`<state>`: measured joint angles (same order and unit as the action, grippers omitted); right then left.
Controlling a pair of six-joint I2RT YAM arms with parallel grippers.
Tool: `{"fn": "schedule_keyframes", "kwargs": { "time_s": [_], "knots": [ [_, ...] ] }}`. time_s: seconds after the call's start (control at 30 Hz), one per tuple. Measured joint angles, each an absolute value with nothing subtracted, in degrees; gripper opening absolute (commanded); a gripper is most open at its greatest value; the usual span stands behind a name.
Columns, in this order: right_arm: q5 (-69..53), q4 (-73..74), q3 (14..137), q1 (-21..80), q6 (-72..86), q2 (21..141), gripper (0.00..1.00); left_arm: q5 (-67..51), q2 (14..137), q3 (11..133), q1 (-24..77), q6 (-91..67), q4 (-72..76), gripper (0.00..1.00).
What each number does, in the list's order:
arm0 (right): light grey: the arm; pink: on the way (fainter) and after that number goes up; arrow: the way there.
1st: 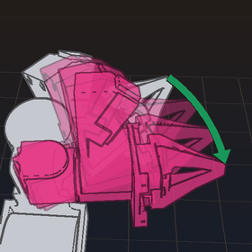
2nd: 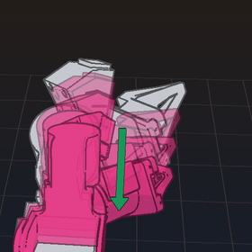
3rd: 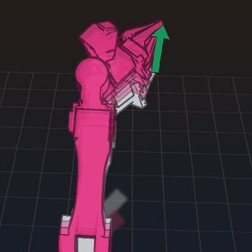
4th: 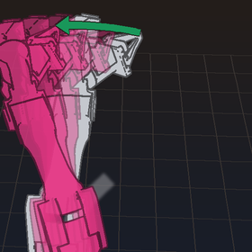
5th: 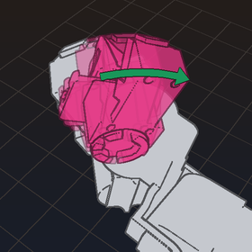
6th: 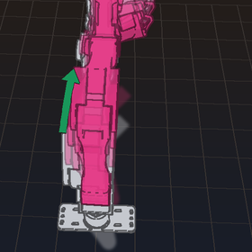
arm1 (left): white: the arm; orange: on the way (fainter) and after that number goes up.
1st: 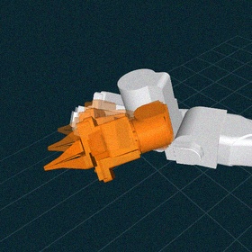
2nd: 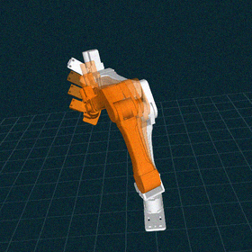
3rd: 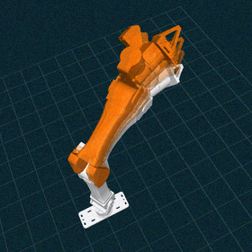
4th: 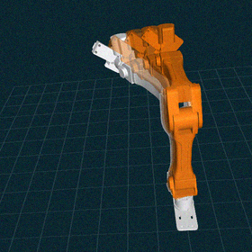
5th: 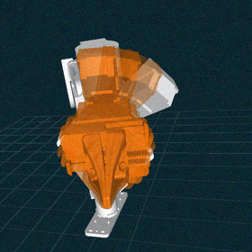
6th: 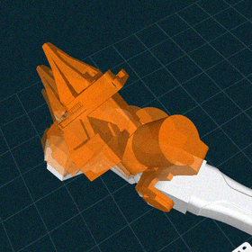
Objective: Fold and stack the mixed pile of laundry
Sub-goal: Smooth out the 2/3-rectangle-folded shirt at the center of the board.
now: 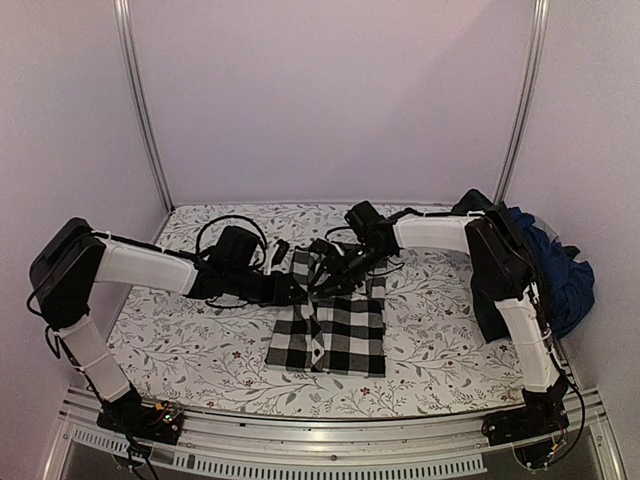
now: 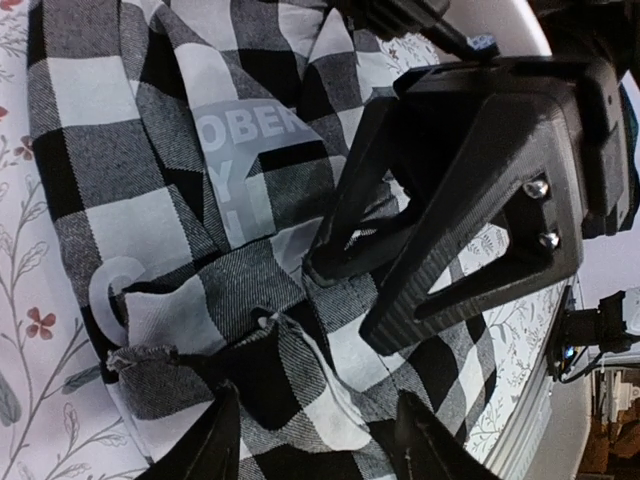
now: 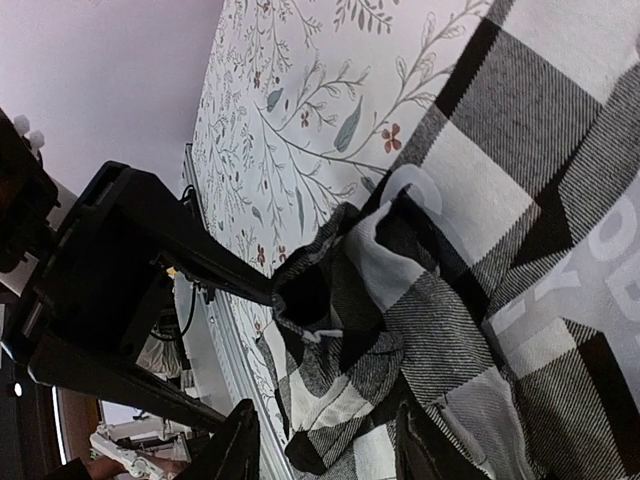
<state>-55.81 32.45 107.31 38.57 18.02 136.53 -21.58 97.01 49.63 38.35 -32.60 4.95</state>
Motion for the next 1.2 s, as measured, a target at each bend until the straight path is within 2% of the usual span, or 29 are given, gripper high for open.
{"fn": "schedule_keyframes", "kwargs": {
  "time_s": [0.1, 0.23, 0.3, 0.33, 0.53, 0.77, 0.97, 1.07, 1.2],
  "knots": [
    [-55.94, 31.83, 103.37, 38.17, 19.73, 135.41, 0.44, -22.15, 99.11, 50.33, 38.35, -34.46, 6.66, 0.31],
    [-56.34, 31.40, 101.08, 37.74, 21.28, 134.47, 0.44, -23.59, 102.48, 51.51, 38.28, -36.53, 7.90, 0.20],
    [-56.66, 30.81, 100.31, 37.52, 21.85, 133.86, 0.44, -24.08, 103.66, 51.62, 38.22, -37.34, 8.10, 0.05],
    [-56.99, 30.33, 99.92, 37.47, 22.04, 133.53, 0.44, -24.34, 104.09, 51.59, 38.15, -37.43, 8.12, 0.00],
    [-59.07, 27.59, 98.59, 37.47, 24.10, 133.12, 0.44, -26.70, 104.47, 47.86, 37.04, -38.54, 13.13, 0.00],
    [-61.56, 24.05, 98.54, 37.60, 26.94, 133.12, 0.46, -33.65, 103.09, 34.92, 35.73, -39.79, 31.75, 0.00],
    [-63.33, 22.61, 99.00, 38.13, 28.01, 133.84, 0.48, -37.58, 103.13, 34.46, 35.73, -39.97, 43.03, 0.00],
    [-63.64, 22.15, 99.83, 38.39, 28.16, 135.26, 0.53, -38.72, 103.22, 34.46, 35.73, -40.18, 46.85, 0.00],
    [-63.83, 21.91, 99.85, 38.59, 28.05, 136.99, 0.49, -40.21, 104.22, 34.89, 35.73, -40.60, 49.91, 0.00]
  ]
}}
